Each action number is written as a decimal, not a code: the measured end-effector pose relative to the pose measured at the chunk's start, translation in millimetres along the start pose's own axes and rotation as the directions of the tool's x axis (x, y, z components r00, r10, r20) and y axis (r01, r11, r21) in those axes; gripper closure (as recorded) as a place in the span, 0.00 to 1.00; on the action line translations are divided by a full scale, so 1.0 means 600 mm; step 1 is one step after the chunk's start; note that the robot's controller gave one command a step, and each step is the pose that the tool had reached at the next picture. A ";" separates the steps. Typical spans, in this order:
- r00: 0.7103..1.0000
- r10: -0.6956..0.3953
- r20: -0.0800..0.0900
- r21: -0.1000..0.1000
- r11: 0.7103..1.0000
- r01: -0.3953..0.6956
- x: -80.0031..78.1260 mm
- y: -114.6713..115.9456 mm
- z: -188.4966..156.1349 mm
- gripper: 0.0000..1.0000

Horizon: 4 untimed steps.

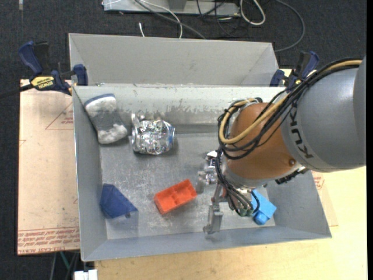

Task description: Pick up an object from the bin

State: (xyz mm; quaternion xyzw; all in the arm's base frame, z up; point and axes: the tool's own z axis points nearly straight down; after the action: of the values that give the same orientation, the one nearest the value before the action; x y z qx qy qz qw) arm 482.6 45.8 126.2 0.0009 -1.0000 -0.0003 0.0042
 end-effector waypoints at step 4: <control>0.985 -0.174 0.002 -0.002 0.985 0.174 -0.080 0.113 0.082 0.00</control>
Offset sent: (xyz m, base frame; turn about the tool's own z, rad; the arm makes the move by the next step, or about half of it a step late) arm 0.0497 0.0663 -0.0562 -0.1705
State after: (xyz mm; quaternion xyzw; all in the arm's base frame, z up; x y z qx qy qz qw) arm 530.0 113.6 76.8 0.0884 -0.9961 -0.0020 0.0030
